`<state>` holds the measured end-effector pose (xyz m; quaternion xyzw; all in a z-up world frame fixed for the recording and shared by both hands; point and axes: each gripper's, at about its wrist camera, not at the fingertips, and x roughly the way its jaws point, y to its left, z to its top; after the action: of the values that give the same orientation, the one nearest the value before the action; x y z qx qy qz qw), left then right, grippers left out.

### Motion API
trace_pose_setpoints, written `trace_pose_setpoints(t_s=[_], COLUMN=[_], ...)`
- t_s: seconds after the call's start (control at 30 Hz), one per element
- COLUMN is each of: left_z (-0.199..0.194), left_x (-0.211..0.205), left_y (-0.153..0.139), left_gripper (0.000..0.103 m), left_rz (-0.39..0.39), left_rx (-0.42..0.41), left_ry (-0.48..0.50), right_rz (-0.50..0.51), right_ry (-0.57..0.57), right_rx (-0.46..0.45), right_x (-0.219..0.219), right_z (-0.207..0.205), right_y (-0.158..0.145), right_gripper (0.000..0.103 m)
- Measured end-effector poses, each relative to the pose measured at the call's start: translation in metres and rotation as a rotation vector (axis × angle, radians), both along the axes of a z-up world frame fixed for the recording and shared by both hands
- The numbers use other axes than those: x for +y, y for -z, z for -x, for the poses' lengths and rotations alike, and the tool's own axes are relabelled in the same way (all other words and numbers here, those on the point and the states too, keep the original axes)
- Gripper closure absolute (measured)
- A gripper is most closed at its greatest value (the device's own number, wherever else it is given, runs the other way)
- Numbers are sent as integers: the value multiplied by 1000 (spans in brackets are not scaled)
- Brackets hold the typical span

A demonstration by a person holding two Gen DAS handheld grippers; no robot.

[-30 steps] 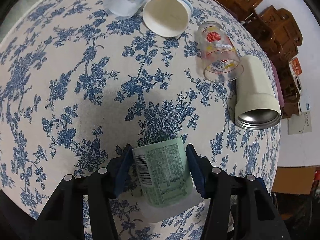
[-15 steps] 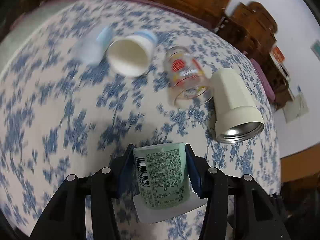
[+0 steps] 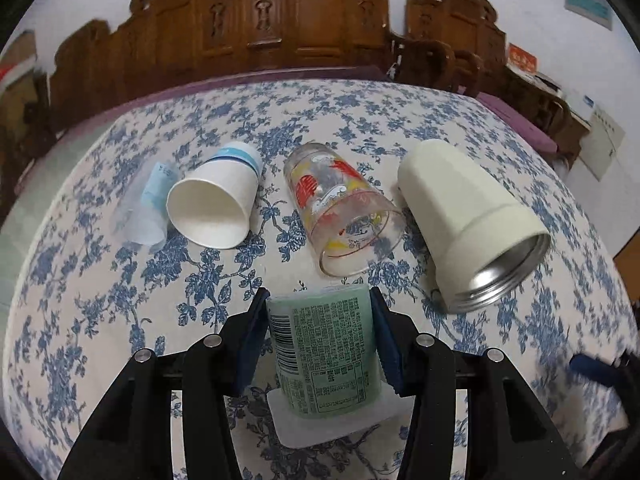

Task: Flip cup upside down

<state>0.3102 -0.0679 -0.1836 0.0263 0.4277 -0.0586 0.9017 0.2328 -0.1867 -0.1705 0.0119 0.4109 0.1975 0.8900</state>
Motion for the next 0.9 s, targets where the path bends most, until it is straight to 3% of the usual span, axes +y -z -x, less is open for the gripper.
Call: trace_pose_setpoints(t_s=[0.3,0.67,0.87,0.9], left_z=[35,62,76,79], left_x=[-3,0,6,8], left_y=[-1,2,-7,-10], left_gripper=[58,58,47,42], left_rz=[-59,0,17,23], left_rx=[-21,-2,-28,-31], left_ry=[39,38,19,18], right_rz=[-8,-2,-5,-2], right_ry=[15,19,21,22], right_rx=[-6,-8,-22,-25], right_x=[-4,-4,-6,-6], right_z=[-1,0,2,3], right_y=[-3,-3,-5,-7], right_gripper=[17,17,17,17])
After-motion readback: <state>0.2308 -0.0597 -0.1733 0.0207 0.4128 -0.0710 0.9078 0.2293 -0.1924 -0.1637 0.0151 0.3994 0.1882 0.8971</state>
